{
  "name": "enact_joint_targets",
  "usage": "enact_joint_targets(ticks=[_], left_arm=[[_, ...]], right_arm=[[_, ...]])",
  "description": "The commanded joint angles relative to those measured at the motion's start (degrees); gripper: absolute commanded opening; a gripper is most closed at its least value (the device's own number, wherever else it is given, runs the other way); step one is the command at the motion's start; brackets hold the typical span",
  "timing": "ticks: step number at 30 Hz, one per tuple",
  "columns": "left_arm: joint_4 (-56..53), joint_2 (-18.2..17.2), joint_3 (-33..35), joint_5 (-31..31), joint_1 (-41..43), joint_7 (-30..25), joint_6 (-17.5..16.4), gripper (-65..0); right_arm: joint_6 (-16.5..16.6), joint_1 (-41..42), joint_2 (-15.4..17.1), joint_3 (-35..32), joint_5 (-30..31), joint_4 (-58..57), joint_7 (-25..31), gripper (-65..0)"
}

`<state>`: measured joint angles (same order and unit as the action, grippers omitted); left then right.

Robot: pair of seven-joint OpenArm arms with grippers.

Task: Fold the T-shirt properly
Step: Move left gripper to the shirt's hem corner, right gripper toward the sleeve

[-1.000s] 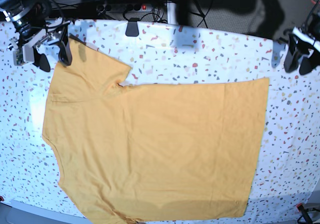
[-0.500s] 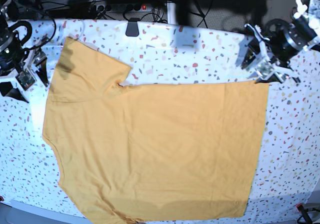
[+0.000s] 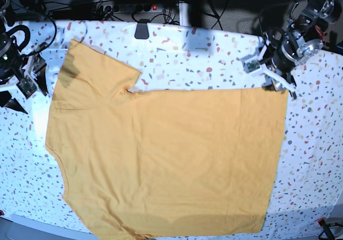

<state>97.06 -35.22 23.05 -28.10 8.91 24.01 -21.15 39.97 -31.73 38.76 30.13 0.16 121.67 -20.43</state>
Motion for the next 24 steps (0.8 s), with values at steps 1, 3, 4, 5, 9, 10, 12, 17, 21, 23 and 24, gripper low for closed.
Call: enact_joint_targets(ticks=[1,3,4,5,9,10,12,17,21,23,24], left_arm=[[-0.55,-0.83,0.26,-1.31,-1.44,0.02,1.62,-35.4],[-1.86,-0.85,1.14,-2.03,-2.43,0.07,2.75,-35.4],[-2.12,-0.85,1.42,-1.97,-2.73,0.02,2.75,-35.4],[-2.36,-0.83,1.55,-1.86,-3.08,-0.20,2.73,-35.4],[-3.41,-0.81,1.55,-1.79,-3.52,-0.79,2.75,-35.4],[-3.74,-0.81,1.55,-1.57,-3.50,-0.85,2.75,-35.4],[-4.61,-0.83,1.55,-1.49,-3.54,-1.84,2.82,-35.4],[-6.36,-0.81,1.55,-1.51,-3.52,-3.28,6.45,-40.3],[-6.34,-0.81,1.55,-1.49,-3.50,-3.08,6.43,-56.1],[-6.34,-0.79,1.55,-1.49,-3.50,-3.08,6.45,-65.0],[-6.34,-0.79,1.55,-1.49,-3.50,-3.08,6.45,-65.0]], right_arm=[[0.03,0.11,1.05,0.55,0.24,0.90,0.94,-27.7],[0.03,0.13,1.07,0.55,0.24,0.90,0.94,-27.7],[0.03,0.13,1.05,0.55,0.26,0.90,0.94,-27.7],[0.03,0.13,1.07,0.55,0.24,0.90,0.94,-27.7],[0.03,0.17,1.07,0.55,0.24,0.90,0.96,-27.7],[0.03,0.15,1.07,0.55,0.26,0.90,0.98,-27.7],[0.03,0.15,1.05,0.55,0.24,0.90,0.94,-27.7],[0.03,0.15,0.85,0.55,3.65,0.90,0.85,-27.7],[0.03,0.13,-0.28,0.55,7.76,0.87,0.20,-27.7],[0.03,0.13,-1.36,0.55,8.83,0.83,-1.20,-27.7],[0.03,0.11,-1.88,0.52,9.66,0.83,-2.60,-27.7]])
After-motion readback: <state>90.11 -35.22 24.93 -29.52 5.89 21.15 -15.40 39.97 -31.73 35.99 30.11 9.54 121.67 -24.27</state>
